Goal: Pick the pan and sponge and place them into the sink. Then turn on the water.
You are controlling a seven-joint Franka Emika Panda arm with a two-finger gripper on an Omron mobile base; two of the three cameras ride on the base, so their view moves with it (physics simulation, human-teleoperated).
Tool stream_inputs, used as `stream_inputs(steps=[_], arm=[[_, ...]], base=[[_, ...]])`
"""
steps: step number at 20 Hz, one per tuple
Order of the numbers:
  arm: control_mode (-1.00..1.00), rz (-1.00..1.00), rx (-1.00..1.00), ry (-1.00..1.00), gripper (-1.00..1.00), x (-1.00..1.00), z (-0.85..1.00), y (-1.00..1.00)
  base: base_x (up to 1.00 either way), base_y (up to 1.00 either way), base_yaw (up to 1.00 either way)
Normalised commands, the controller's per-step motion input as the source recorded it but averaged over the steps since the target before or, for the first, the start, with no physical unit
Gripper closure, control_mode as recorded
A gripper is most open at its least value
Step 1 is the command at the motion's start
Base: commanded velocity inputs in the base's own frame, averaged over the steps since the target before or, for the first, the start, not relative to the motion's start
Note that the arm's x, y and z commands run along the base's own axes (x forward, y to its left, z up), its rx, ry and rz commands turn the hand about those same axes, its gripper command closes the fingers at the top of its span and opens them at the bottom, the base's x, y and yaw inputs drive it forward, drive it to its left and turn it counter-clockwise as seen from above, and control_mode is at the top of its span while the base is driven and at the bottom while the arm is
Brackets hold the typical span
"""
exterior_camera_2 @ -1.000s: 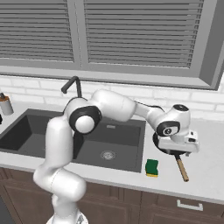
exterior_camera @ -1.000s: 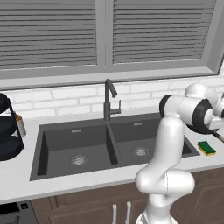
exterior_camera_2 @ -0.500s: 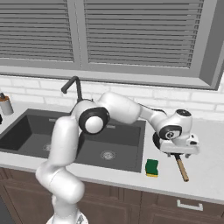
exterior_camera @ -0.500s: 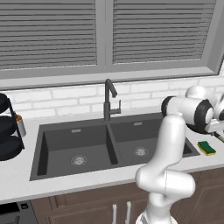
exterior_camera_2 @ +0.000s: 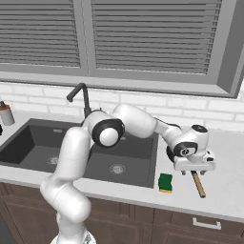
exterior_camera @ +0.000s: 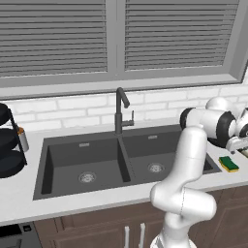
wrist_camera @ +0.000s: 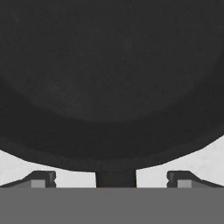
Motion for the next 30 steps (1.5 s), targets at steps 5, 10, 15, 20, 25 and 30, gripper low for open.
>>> stream_inputs(steps=[5,10,15,20,25,30], arm=[[-1.0,0.03,0.0,0.02,1.0,0.04,-0.06,0.0],[-1.0,0.01,0.0,0.0,1.0,0.01,0.0,0.03],[-1.0,0.1,0.0,-0.01,1.0,0.02,0.01,0.18],[-1.0,0.13,-0.01,-0.04,1.0,0.0,0.36,0.38],[-1.0,0.1,0.0,-0.05,1.0,0.0,0.6,0.44],[-1.0,0.09,-0.01,-0.18,1.0,0.0,0.25,0.83]], base=[[0.0,0.0,0.0],[0.0,0.0,0.0],[0.0,0.0,0.0],[0.0,0.0,0.0],[0.0,0.0,0.0],[0.0,0.0,0.0]])
